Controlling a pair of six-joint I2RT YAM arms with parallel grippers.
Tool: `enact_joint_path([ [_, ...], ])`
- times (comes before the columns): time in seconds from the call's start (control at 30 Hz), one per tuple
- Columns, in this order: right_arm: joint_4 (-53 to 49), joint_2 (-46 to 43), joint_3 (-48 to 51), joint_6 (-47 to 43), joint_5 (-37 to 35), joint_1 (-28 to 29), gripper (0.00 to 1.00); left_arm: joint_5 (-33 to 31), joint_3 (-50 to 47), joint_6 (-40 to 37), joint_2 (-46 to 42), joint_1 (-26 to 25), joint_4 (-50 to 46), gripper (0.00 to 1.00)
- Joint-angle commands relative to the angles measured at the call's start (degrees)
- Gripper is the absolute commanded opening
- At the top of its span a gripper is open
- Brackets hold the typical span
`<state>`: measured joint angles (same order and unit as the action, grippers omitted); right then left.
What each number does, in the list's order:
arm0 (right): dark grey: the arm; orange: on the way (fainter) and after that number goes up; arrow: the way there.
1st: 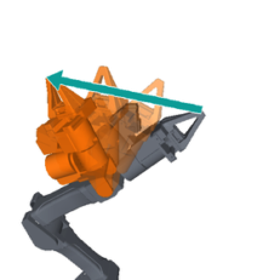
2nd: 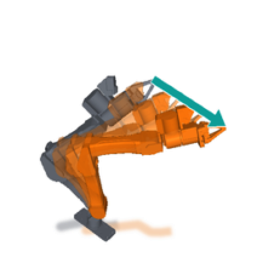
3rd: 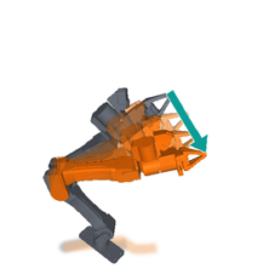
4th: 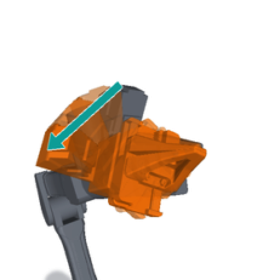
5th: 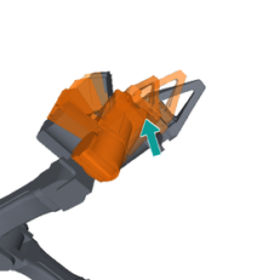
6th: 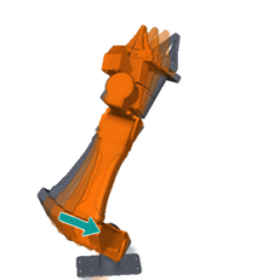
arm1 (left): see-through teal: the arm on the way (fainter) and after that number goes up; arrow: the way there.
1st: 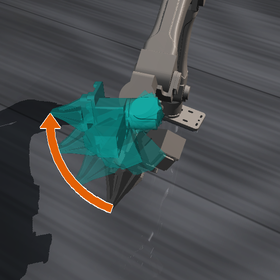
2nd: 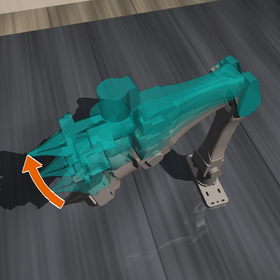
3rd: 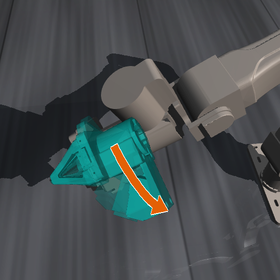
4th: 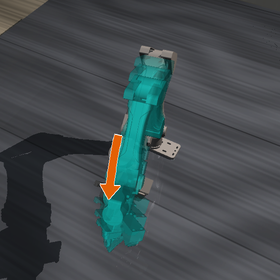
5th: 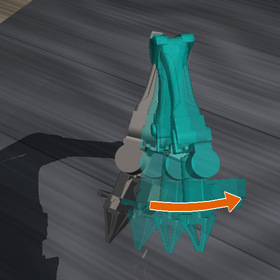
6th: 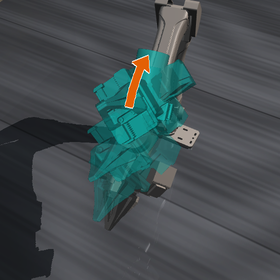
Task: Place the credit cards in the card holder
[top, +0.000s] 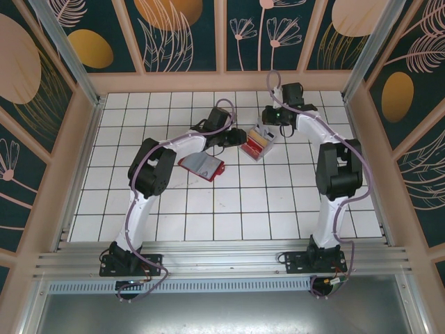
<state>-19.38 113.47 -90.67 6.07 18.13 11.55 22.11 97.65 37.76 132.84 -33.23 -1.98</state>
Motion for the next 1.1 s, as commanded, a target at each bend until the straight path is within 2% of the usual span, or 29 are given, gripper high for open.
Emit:
enact_joint_path([
  [0.0,1.7,-4.9,1.2,0.6,1.8,-0.6,0.06,1.4,-2.8,1.4,-5.2,-0.4,3.3,0.41],
  [0.27,5.0,-9.8,5.7,3.2,6.7,-1.1,0.06,4.3,-12.7,6.6,-13.2,0.1,15.1,0.42],
  [0.47,12.4,-13.1,12.5,8.5,18.2,-1.8,0.06,8.4,-21.6,12.4,-18.5,1.3,29.3,0.42],
  [0.7,23.4,-14.1,18.5,16.8,32.8,-2.2,0.06,13.8,-26.0,18.6,-18.8,2.4,41.2,0.42],
  [1.07,31.6,-13.8,21.7,23.0,39.4,-2.0,0.06,16.1,-26.3,22.9,-17.3,2.7,46.6,0.41],
])
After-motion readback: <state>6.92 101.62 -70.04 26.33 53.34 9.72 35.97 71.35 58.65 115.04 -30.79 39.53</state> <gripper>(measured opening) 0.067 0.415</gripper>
